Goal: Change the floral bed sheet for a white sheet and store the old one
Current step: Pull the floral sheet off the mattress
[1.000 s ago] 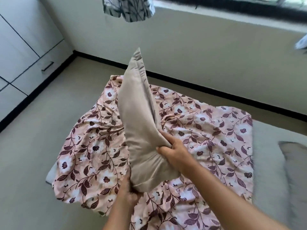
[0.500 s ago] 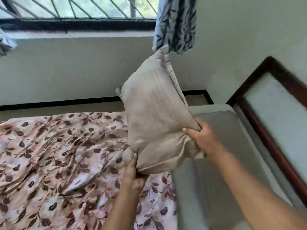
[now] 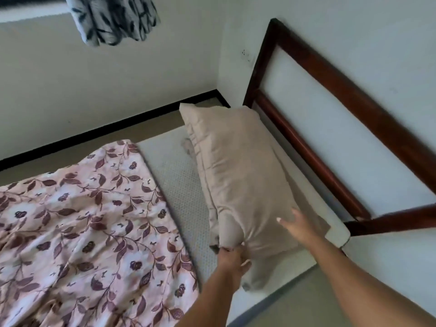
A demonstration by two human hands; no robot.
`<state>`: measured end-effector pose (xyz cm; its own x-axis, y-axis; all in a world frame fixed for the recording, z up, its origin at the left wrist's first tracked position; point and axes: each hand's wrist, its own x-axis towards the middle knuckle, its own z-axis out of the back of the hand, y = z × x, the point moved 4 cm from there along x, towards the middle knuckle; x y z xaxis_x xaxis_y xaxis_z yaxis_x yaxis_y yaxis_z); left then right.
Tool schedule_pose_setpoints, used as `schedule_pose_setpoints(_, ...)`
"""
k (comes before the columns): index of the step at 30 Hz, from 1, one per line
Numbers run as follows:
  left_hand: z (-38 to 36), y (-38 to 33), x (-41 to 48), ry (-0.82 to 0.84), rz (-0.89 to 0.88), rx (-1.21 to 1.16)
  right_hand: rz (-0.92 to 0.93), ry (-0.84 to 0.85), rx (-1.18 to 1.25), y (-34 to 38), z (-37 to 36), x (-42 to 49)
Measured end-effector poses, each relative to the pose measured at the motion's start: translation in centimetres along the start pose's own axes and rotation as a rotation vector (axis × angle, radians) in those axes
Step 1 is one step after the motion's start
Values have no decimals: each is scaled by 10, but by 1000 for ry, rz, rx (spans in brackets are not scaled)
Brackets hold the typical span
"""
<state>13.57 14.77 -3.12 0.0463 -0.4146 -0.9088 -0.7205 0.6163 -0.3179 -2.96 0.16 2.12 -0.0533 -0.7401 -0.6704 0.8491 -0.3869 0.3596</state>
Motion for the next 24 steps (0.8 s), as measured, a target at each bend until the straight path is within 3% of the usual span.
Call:
schedule_pose_setpoints(5,60,18,23,-70,-109,568,152,87,-281,17,-69,0)
schedule_pose_setpoints(8,105,12,12,-114,-174,923,185,-12,-525,39,-99,-20)
schedule_pose_setpoints(11,161,15,-6,-200,-179,1066,436,-21,-689,61,-141,-54)
schedule_pose_setpoints(15,265,48,-29,-346,-67,1001,667,266,-856,68,-229,-104)
schedule_pose_setpoints(20,388,109,-56,-550,95,746,637,620,-1072,40,-331,-146)
schedule_pose_setpoints(24,449,149,-60,-648,146,507,588,763,-1225,23,-392,-167)
